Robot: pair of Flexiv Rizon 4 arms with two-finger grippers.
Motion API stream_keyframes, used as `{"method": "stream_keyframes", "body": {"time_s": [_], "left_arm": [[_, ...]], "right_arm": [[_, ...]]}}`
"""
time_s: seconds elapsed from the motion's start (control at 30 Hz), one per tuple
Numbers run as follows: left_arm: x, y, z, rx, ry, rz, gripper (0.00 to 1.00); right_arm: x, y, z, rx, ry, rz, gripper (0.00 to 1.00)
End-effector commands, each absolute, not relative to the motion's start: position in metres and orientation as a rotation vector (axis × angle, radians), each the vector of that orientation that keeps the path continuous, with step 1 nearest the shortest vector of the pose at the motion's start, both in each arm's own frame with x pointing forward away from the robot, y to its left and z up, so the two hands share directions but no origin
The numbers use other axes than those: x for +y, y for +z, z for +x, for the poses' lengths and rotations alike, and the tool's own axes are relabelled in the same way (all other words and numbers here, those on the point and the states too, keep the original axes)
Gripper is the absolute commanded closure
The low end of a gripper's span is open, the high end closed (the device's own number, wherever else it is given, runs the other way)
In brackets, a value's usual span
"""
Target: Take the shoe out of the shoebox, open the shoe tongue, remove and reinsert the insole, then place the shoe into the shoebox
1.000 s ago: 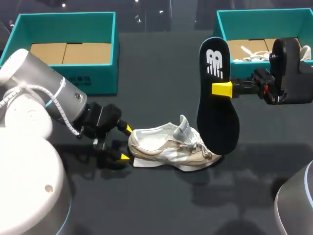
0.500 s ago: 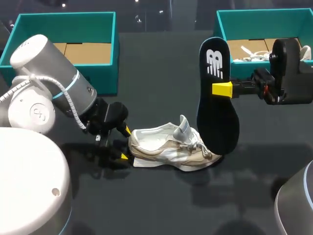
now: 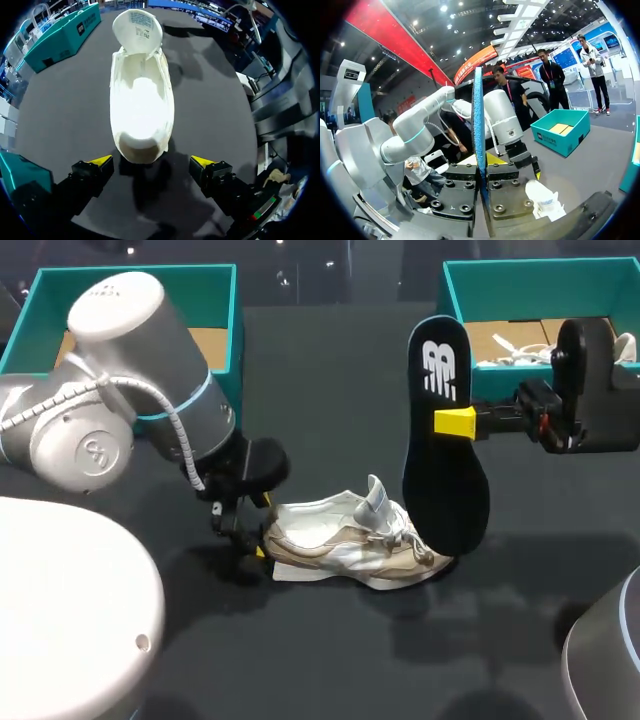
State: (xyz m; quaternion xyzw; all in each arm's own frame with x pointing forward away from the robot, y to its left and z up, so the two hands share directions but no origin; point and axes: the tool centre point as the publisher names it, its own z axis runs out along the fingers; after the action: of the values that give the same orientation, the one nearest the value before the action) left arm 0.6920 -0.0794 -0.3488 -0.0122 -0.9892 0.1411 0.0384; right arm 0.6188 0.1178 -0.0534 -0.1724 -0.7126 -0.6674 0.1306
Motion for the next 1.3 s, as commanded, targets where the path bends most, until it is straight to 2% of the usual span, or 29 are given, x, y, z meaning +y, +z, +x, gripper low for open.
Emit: {"method": "stream_keyframes", "body": {"time_s": [0.03,0.3,0.73,1.2,1.3], "left_arm": [[-0.087,-0.35,0.698,-3.053,0.19,-0.052,0.0],[-0.091,-0.348,0.702,-3.051,0.157,-0.049,0.0],[-0.125,-0.313,0.724,-3.113,0.139,-0.116,0.0],[-0.174,-0.349,0.753,-3.1,0.191,-0.193,0.0],[-0.179,-0.359,0.751,-3.095,0.187,-0.197,0.04]], "right_arm": [[0.12,-0.054,0.621,-2.07,-1.936,-0.5,1.0],[0.12,-0.054,0.621,-2.07,-1.936,-0.5,1.0],[0.12,-0.054,0.621,-2.07,-1.936,-0.5,1.0],[0.12,-0.054,0.621,-2.07,-1.936,-0.5,1.0],[0.12,-0.054,0.621,-2.07,-1.936,-0.5,1.0]]}}
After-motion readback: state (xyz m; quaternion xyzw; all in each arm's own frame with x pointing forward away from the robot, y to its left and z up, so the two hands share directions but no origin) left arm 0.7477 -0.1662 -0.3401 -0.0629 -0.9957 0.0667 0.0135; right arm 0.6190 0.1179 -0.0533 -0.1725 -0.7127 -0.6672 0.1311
